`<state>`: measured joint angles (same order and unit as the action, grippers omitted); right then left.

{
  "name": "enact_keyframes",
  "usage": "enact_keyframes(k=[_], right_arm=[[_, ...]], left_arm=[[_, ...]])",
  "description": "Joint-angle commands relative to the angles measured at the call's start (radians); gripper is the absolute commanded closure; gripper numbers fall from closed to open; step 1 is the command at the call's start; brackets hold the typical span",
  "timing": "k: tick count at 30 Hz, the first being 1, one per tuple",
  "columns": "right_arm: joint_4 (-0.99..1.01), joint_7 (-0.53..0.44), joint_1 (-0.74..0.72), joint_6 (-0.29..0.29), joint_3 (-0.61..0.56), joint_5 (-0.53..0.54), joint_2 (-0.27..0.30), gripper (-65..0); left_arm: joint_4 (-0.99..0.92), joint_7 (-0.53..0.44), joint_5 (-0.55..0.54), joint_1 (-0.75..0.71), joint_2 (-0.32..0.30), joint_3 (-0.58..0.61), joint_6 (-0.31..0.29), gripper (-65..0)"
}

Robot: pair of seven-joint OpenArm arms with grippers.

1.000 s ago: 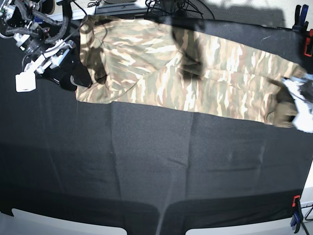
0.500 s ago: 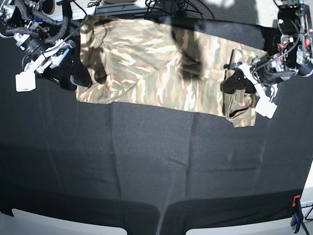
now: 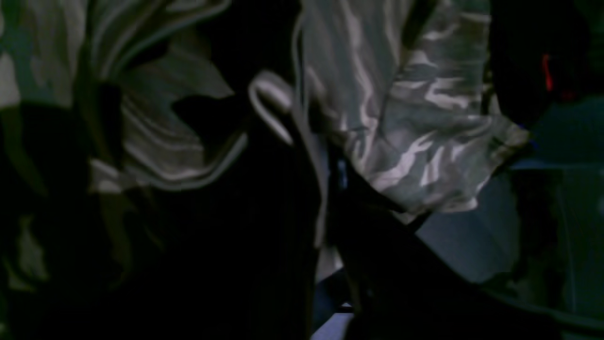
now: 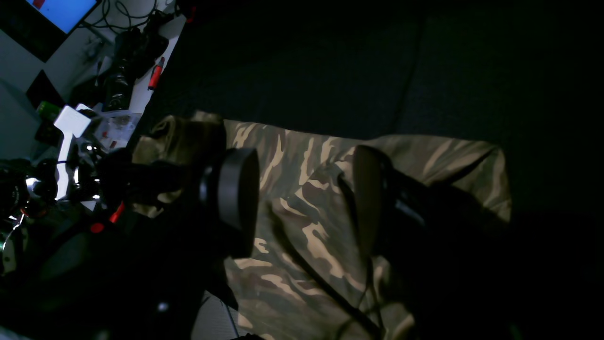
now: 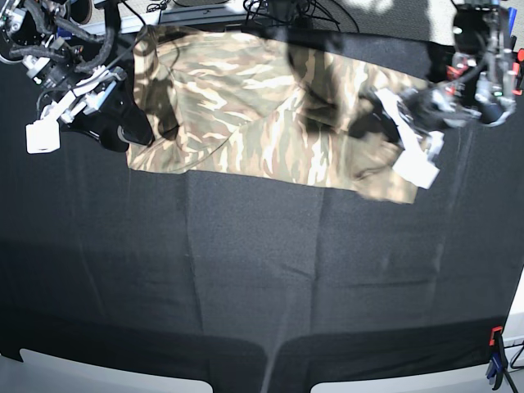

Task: Layout the t-shirt on the table in an organized manner, then fold the t-shirt properly
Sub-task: 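Fold the grasped end over toward the strip's middle with the left gripper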

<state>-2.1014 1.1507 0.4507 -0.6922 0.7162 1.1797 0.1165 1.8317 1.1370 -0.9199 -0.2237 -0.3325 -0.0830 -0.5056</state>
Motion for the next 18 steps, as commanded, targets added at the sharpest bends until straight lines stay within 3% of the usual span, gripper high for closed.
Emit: enact_keyframes(k=[1,6,9,11,18], right_arm=[[-0.019,-0.020,-0.002,-0.006,0.005,0.028,0.010,-31.0],[-0.019,-0.020,-0.002,-0.006,0.005,0.028,0.011,-31.0],[-0.019,-0.020,-0.002,-0.006,0.005,0.028,0.011,-31.0],[-0.019,-0.020,-0.002,-0.006,0.005,0.028,0.010,-31.0],[-0.019,-0.027,-0.002,-0.006,0.005,0.028,0.010,-31.0]], left_arm=[[0.014,-0.026,-0.023,0.010,-0.009,0.000,-0.010,0.0],[0.014,-0.055,-0.024,0.010,-0.009,0.000,-0.010,0.0],[0.014,-0.053,-0.035,0.008,-0.009,0.000,-0.010,-17.1],[0.014,-0.043,-0.057,0.008,-0.009,0.000,-0.010,-24.2],[0.014,-0.027,-0.103,0.008,-0.009,0.000,-0.011,-24.8]])
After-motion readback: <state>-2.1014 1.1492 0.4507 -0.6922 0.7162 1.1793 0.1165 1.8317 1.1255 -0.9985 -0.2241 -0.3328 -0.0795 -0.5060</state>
